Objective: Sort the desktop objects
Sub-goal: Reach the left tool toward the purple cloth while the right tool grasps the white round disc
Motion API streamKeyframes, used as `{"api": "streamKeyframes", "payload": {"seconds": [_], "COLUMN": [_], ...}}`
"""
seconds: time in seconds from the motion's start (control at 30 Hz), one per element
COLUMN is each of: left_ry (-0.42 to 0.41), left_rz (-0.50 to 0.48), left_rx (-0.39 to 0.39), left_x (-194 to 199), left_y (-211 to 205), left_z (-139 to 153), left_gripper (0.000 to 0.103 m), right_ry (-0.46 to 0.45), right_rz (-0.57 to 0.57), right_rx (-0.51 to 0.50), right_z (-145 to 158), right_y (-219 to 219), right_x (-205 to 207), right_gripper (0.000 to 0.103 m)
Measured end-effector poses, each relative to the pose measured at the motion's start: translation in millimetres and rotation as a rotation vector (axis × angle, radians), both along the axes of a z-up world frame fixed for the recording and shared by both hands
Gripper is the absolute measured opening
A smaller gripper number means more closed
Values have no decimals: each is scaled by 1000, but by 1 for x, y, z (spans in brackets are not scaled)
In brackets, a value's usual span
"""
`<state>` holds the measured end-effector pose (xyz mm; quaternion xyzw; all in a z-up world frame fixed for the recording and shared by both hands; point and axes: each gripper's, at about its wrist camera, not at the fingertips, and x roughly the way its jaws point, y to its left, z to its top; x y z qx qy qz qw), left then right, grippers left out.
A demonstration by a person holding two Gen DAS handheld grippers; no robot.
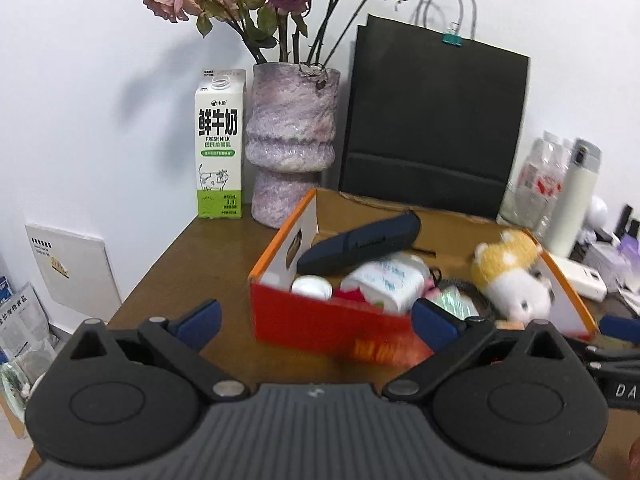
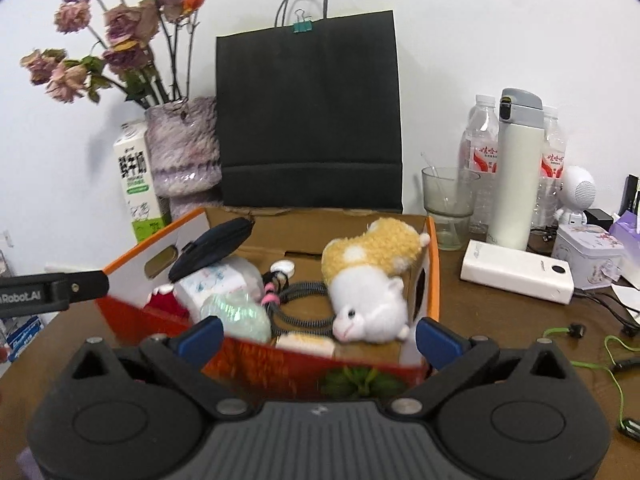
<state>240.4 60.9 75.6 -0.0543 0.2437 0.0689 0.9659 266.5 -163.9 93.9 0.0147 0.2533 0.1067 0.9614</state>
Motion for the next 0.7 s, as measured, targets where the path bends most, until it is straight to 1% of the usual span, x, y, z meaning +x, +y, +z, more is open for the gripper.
{"api": "streamKeyframes", "payload": {"seconds": [0.13, 0.27, 0.37, 0.47, 0.6, 0.7], "left_ry": [29, 31, 36, 60, 102, 101], "left_rz": [-5, -36, -54, -88, -120, -146], "left_rx": [15, 10, 21, 34, 52, 45], "left_x": [-30, -66, -91, -112, -130, -136], "left_y": [-3, -2, -1, -1, -7, -16], "left_z": [-8, -12, -16, -25, -40, -47], "left_gripper": [103, 103, 103, 103, 103, 103], "right_ry": [21, 36, 53, 80, 91, 104], "right_rz": [50, 126, 188, 246, 325, 366], "right_rx": [-30, -88, -99, -94, -109, -133], "right_z": [-8, -17, -22, -28, -37, -44], "right_y": [6, 20, 25, 31, 44, 58], "right_x": [-26, -60, -85, -109, -137, -149], "right_gripper": [103, 103, 103, 103, 103, 102]}}
